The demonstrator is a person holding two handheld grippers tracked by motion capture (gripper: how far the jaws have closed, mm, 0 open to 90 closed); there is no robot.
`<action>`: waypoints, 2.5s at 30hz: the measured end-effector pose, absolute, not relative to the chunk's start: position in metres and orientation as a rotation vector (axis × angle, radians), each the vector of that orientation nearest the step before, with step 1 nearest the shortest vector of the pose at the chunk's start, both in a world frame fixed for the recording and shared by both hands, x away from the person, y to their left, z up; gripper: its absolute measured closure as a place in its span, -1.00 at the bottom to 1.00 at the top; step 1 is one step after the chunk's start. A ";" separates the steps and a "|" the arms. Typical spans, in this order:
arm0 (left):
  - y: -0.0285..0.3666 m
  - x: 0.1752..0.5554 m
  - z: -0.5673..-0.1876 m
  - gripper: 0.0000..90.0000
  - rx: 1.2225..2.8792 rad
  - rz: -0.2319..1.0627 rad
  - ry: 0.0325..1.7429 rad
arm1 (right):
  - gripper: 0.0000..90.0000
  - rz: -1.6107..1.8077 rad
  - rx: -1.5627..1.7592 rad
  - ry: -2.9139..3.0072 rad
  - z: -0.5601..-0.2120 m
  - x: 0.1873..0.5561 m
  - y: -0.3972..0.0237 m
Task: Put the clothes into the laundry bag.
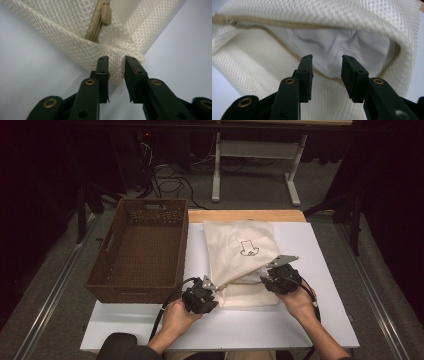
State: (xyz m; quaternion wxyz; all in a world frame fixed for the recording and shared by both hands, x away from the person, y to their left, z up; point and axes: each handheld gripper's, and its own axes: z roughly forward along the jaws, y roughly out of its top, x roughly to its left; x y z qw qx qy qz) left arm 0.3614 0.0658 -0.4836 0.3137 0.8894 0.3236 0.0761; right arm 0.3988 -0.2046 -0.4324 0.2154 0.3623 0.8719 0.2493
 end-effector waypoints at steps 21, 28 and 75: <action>0.021 0.374 -0.473 -0.13 2.370 0.526 0.917 | 0.12 0.572 1.151 2.353 -0.459 0.390 -0.243; 0.014 0.382 -0.476 0.15 2.445 0.587 0.914 | 0.82 0.557 1.148 2.405 -0.470 0.391 -0.248; 0.068 0.375 -0.484 0.35 2.336 0.359 0.923 | 0.68 0.820 1.057 2.477 -0.482 0.378 -0.220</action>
